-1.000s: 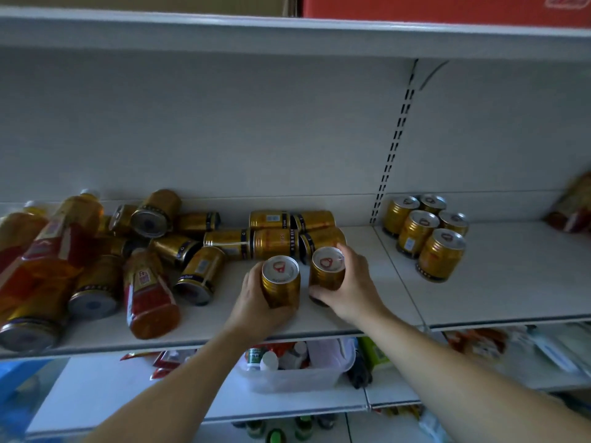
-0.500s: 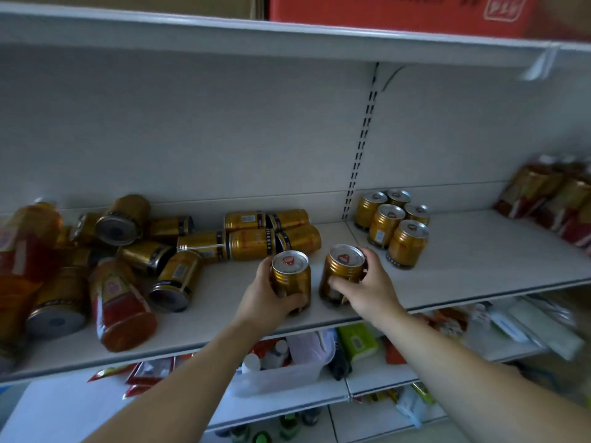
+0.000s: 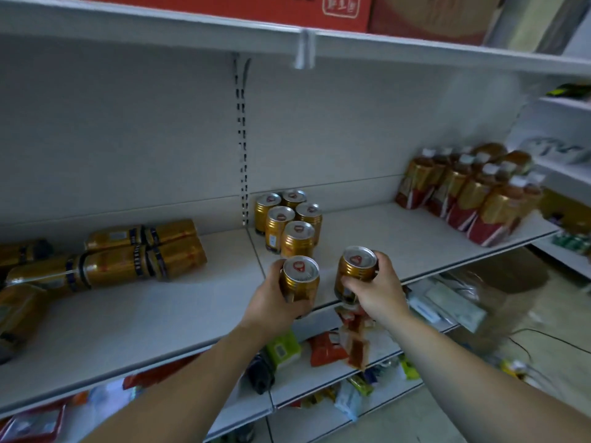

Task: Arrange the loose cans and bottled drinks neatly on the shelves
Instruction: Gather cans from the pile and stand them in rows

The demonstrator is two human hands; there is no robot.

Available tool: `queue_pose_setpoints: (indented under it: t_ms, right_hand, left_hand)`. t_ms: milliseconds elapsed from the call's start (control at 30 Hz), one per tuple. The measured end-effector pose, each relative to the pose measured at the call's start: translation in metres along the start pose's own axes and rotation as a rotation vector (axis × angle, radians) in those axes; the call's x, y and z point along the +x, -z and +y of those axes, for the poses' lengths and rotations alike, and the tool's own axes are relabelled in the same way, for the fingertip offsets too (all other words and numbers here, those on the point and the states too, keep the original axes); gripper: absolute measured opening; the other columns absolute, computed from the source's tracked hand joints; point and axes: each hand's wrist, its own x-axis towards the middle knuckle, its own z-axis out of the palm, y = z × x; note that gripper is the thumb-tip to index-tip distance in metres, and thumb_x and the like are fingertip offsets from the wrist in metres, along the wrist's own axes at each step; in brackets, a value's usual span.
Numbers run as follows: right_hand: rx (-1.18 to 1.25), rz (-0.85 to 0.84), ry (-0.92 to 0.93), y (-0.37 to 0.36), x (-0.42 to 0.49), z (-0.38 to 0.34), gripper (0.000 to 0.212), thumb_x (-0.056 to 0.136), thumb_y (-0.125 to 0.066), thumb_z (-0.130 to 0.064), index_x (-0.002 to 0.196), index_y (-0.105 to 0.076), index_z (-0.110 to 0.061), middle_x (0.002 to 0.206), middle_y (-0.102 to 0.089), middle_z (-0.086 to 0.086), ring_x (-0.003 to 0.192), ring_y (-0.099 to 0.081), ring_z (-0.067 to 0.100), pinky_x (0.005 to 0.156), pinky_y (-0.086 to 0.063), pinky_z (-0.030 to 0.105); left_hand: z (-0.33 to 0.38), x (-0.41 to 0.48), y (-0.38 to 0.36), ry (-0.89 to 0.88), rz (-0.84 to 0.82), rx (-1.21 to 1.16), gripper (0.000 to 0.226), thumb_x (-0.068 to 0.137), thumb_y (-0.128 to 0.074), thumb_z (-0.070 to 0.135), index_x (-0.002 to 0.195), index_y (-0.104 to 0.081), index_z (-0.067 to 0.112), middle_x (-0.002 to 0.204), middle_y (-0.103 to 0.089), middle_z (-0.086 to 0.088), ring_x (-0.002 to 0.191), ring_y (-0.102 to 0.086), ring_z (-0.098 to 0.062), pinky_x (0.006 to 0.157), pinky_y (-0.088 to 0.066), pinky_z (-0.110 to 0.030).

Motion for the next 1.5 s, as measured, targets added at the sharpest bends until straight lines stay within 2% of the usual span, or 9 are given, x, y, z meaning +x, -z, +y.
queue_pose_setpoints:
  t_ms: [233,367,500,633,800,967,1133,1333,1500]
  right_hand:
    - [-0.052,-0.147,0.078,0.034,0.081,0.031,0.067,0.075,-0.080,-0.024,0.131,-0.045,-0.024,0.124,-0.054,-0.002,0.111,-0.053,0.015,0.094,-0.040,0.026]
    - [-0.069,-0.214,0.128,0.032,0.111,0.039,0.070,0.073,-0.081,-0.026,0.133,-0.045,-0.025,0.127,-0.052,-0.002,0.116,-0.054,0.016,0.096,-0.042,0.029]
    - [-0.045,-0.256,0.142,0.024,0.123,0.042,0.081,0.073,-0.081,-0.030,0.140,-0.035,-0.028,0.132,-0.052,-0.003,0.119,-0.053,0.016,0.101,-0.043,0.033]
    - [-0.020,-0.275,0.170,0.017,0.129,0.040,0.075,0.073,-0.081,-0.030,0.136,-0.040,-0.029,0.127,-0.056,-0.004,0.115,-0.055,0.014,0.100,-0.045,0.035]
    - [0.015,-0.319,0.241,0.008,0.142,0.035,0.061,0.073,-0.081,-0.022,0.121,-0.045,-0.033,0.114,-0.057,-0.011,0.097,-0.055,0.001,0.078,-0.041,0.014]
    - [0.052,-0.455,0.318,-0.005,0.166,0.031,0.060,0.072,-0.082,-0.025,0.118,-0.046,-0.037,0.114,-0.060,-0.011,0.103,-0.058,0.002,0.086,-0.047,0.022]
    - [0.056,-0.535,0.385,-0.011,0.184,0.033,0.057,0.073,-0.080,-0.022,0.116,-0.046,-0.035,0.115,-0.060,-0.006,0.103,-0.058,0.007,0.086,-0.047,0.023]
    - [0.042,-0.568,0.397,-0.018,0.193,0.030,0.057,0.071,-0.077,-0.025,0.119,-0.047,-0.026,0.120,-0.058,0.001,0.110,-0.056,0.017,0.093,-0.047,0.036]
    - [-0.048,-0.553,0.395,-0.023,0.196,0.030,0.068,0.078,-0.076,-0.024,0.135,-0.041,-0.015,0.133,-0.046,0.007,0.120,-0.049,0.023,0.095,-0.041,0.030]
  left_hand:
    - [0.018,0.039,-0.072,0.034,0.182,0.086,0.085,0.064,-0.083,0.024,0.135,-0.038,0.032,0.129,-0.051,0.010,0.115,-0.052,-0.011,0.097,-0.048,-0.033]
    - [0.027,0.049,-0.084,0.028,0.248,0.295,0.101,0.070,-0.081,0.029,0.149,-0.018,0.024,0.148,-0.029,0.002,0.136,-0.032,-0.019,0.112,-0.032,-0.038]
    - [0.024,0.051,-0.079,-0.187,0.442,0.700,0.094,0.061,-0.078,0.049,0.140,-0.035,0.021,0.135,-0.040,-0.012,0.122,-0.036,-0.031,0.100,-0.037,-0.048]
    - [0.005,0.061,-0.074,-0.323,0.565,0.845,0.097,0.051,-0.074,0.062,0.131,-0.041,0.019,0.125,-0.035,-0.007,0.109,-0.034,-0.029,0.089,-0.045,-0.050]
    - [0.002,0.067,-0.077,-0.364,0.611,0.903,0.086,0.065,-0.052,0.065,0.137,-0.038,0.019,0.143,-0.026,-0.011,0.136,-0.020,-0.035,0.113,-0.016,-0.051]
    - [0.002,0.071,-0.087,-0.140,0.613,0.714,0.087,0.065,-0.049,0.068,0.142,-0.020,0.037,0.155,-0.003,0.000,0.144,0.006,-0.035,0.109,-0.015,-0.060]
    - [0.012,0.082,-0.109,0.046,0.699,0.441,0.093,0.057,-0.066,0.062,0.136,-0.023,0.039,0.150,0.015,0.021,0.144,-0.009,-0.035,0.106,-0.035,-0.058]
    - [0.013,0.089,-0.112,0.098,0.834,0.393,0.086,0.063,-0.083,0.032,0.132,-0.033,0.034,0.146,0.007,0.026,0.142,-0.015,-0.032,0.107,-0.035,-0.053]
    - [0.010,0.089,-0.111,0.075,0.850,0.430,0.086,0.063,-0.084,0.032,0.127,-0.027,0.039,0.149,0.005,0.020,0.141,-0.017,-0.036,0.105,-0.037,-0.055]
